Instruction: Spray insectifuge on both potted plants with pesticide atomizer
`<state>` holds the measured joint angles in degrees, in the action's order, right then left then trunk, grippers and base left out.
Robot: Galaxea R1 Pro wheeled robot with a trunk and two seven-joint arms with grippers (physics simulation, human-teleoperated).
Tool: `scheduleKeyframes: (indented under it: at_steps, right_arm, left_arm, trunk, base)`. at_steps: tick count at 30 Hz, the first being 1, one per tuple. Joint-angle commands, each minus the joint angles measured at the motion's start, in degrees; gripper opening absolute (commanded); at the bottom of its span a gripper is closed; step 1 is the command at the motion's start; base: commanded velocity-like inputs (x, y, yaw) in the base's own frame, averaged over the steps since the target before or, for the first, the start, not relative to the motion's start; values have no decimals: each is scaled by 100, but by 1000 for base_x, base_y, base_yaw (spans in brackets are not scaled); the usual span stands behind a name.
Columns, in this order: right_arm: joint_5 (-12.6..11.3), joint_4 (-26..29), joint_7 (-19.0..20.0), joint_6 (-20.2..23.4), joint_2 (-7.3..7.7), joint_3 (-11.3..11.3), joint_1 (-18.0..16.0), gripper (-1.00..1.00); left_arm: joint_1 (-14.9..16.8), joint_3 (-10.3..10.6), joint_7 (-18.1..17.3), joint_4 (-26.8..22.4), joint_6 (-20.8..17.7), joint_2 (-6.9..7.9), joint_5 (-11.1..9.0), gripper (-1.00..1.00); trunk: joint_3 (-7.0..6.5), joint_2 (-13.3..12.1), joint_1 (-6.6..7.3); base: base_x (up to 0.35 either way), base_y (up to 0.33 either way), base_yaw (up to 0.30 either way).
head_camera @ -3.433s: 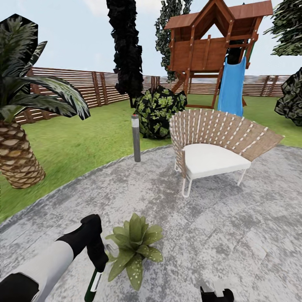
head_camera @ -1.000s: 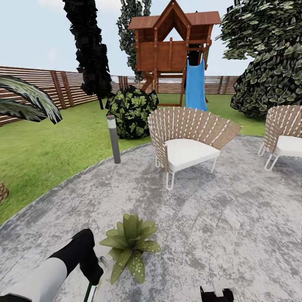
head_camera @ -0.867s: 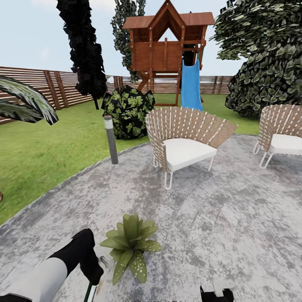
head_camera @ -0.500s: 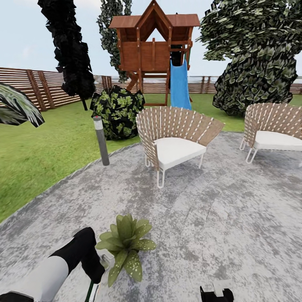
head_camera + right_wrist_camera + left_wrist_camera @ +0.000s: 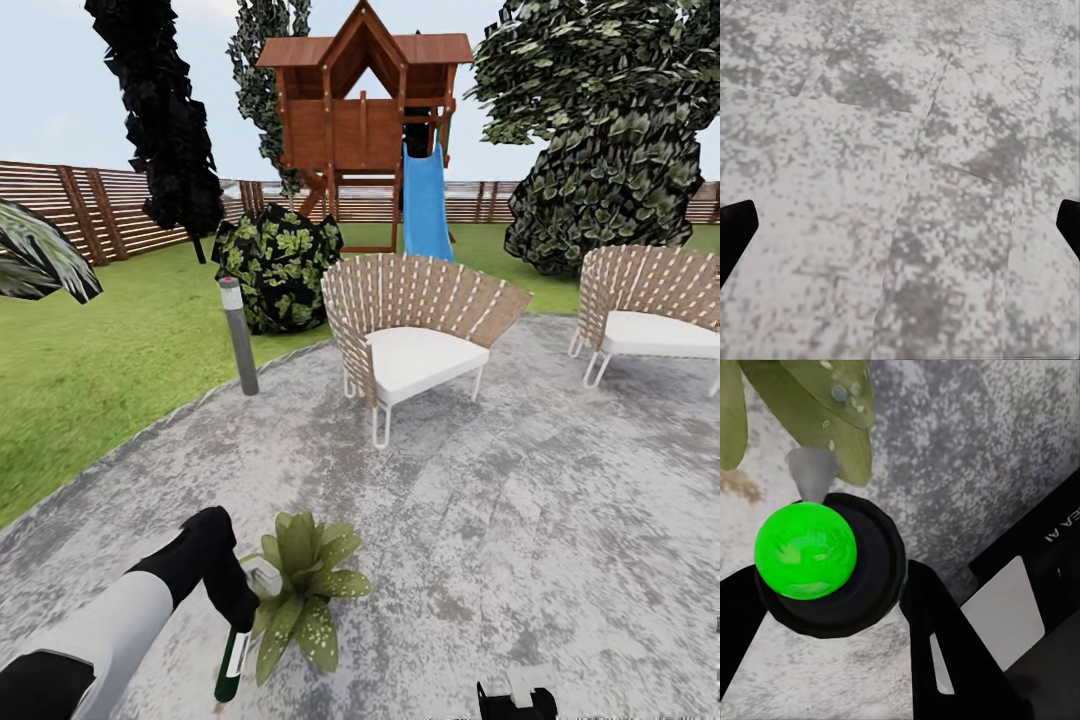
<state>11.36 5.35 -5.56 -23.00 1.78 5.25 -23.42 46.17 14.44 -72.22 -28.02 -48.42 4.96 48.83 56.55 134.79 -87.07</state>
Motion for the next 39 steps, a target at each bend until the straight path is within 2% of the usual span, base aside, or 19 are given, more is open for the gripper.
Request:
scheduleKeyframes:
  at_steps: [1,8,14,25,30,32,35,39]
  right_arm:
    - [62,-8,-16,-20,-2,46,-5,100]
    - [64,-8,-16,-20,-2,46,-5,100]
    - [67,-8,-16,-20,-2,46,-5,100]
    - [65,-8,-16,-20,-2,46,-5,100]
    - [65,-8,-16,-20,-2,46,-5,100]
    - [61,-8,-16,-20,-2,46,-5,100]
    - [62,-8,-16,-20,-2,46,-5,100]
    - [62,-8,-16,-20,-2,46,-5,100]
  left_arm:
    - [-1,19,-20,-17,-18,5,39,-100]
    - [-26,21,-20,-20,-27,4,60,-100]
    - [-29,16,-11,-20,-35,6,57,-100]
    - [-54,11,33,45,-12,21,57,-100]
    - [-93,6,63,89,-1,58,57,-100]
    - [-214,-1,174,88,-1,80,57,-100]
    - [-399,-40,634,86,0,142,10,-100]
    - [-432,-59,742,35,-11,136,-16,-100]
  trunk:
    - [5,2,1]
    - [5,2,1]
    - [5,2,1]
    - [5,2,1]
    - [5,2,1]
    - [5,2,1]
    - [5,2,1]
    - [5,2,1]
  base:
    - [0,181,-235]
    - [-76,246,-233]
    - [-39,27,-16]
    - [-278,117,0]
    - [-70,60,0]
    - [-5,5,0]
    - [-1,1,-146]
    - [0,0,-266]
